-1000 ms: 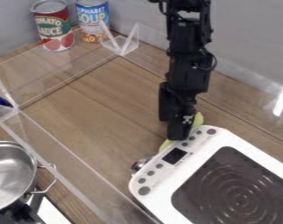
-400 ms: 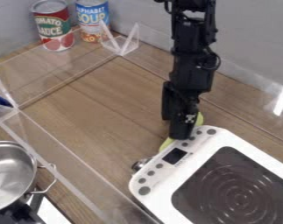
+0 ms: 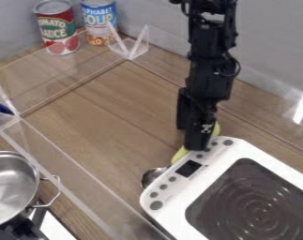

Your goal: Put green spoon on the white and black stove top

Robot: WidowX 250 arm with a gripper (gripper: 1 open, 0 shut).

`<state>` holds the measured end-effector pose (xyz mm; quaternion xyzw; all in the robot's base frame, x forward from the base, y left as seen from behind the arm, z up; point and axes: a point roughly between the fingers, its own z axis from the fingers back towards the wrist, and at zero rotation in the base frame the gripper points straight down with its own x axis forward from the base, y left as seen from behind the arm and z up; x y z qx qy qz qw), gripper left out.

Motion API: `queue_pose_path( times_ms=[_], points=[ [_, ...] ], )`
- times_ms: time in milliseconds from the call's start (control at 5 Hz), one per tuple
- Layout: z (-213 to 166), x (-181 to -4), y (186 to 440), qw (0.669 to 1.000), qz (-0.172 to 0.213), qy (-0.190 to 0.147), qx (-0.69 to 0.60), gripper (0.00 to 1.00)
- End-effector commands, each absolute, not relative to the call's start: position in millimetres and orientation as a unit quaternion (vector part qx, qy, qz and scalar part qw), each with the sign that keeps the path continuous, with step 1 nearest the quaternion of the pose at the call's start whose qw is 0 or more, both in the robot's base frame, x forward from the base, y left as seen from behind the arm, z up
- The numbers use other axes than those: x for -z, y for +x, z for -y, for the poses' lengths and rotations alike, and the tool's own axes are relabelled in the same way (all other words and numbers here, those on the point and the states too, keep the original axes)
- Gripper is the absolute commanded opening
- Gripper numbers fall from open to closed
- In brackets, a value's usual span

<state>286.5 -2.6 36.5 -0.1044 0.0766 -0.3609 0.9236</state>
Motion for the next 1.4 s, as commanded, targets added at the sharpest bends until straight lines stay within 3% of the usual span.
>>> queue_pose_path(
  times_ms=[0, 1200],
  points=[
    [7.3, -46.5, 296.7, 0.919, -0.060, -0.092, 0.378, 1.00],
    [0.4, -46.9, 305.7, 0.912, -0.053, -0.068, 0.401, 1.00]
  ],
)
